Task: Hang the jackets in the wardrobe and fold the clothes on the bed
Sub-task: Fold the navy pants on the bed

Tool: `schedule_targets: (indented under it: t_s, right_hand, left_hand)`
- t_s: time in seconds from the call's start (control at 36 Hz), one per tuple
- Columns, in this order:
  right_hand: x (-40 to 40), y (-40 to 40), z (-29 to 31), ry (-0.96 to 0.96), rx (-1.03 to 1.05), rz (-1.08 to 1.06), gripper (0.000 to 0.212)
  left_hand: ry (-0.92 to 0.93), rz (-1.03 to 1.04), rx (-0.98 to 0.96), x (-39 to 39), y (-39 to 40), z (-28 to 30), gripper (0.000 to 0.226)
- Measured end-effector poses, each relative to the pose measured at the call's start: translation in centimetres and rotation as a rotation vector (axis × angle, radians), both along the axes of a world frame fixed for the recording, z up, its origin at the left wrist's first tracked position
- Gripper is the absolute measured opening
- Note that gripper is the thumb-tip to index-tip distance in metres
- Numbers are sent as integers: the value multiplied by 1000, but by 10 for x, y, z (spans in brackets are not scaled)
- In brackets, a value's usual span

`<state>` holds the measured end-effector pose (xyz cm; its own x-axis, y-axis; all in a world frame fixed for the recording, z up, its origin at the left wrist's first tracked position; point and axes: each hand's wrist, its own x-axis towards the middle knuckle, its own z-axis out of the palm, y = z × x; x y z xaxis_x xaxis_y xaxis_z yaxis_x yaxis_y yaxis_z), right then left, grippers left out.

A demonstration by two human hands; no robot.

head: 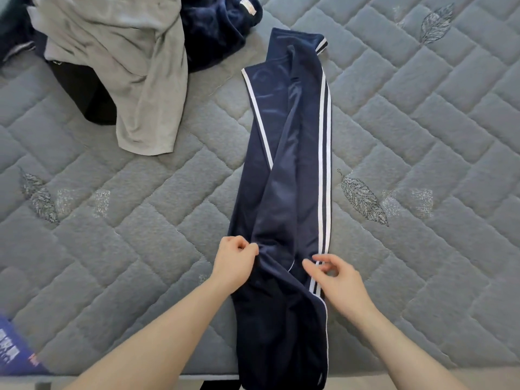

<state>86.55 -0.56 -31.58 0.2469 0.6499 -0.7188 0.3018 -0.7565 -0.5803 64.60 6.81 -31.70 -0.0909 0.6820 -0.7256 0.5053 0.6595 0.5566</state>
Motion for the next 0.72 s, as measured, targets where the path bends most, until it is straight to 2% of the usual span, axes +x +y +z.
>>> schedule_targets:
  t_s: [0.06,0.14,0.17,0.25,0.31,0.36,0.42,0.44,0.53,0.58,0.64,0.72]
  right_hand:
    - [-4,21,-6,7,20,-38,36]
    - [-17,56,-17,116,-20,-120,39]
    - [-21,67,-20,162,-33,-152,34]
    - [-33,92,-31,205,-52,-195,18]
    - [-36,100,-38,231,-86,-188,20]
    - [-38,103,-40,298,-110,-216,22]
    - [-37,103,-41,333,-103,-245,26]
    - [-37,102,-41,330,-88,-244,29]
    - [-34,98,-34,234,-16,-202,47]
    - [-31,95,-25,108,71,-182,52]
    - [-26,90,-13,-58,186,-181,52]
    - [-17,81,5,-276,366,-275,50]
  left_hand:
    - [-120,99,-58,3,14,-1,18]
    - [-321,369,-239,15,31,-8,10]
    - [-327,378,-261,18,34,-10,10]
    - [-401,349,-336,22,37,-12,26]
    - [-578,363,-434,20,38,-10,23]
    - [-762,479,-543,17,39,-6,37]
    - [-827,495,-582,16,37,-6,39]
    - [-787,418,-578,16,34,-6,33]
    - [-532,67,-443,18,22,-7,21]
    - [-341,-59,-217,18,16,-10,20]
    - [-213,-67,107,18,12,-7,35]
    - [-165,153,472,13,11,7,29]
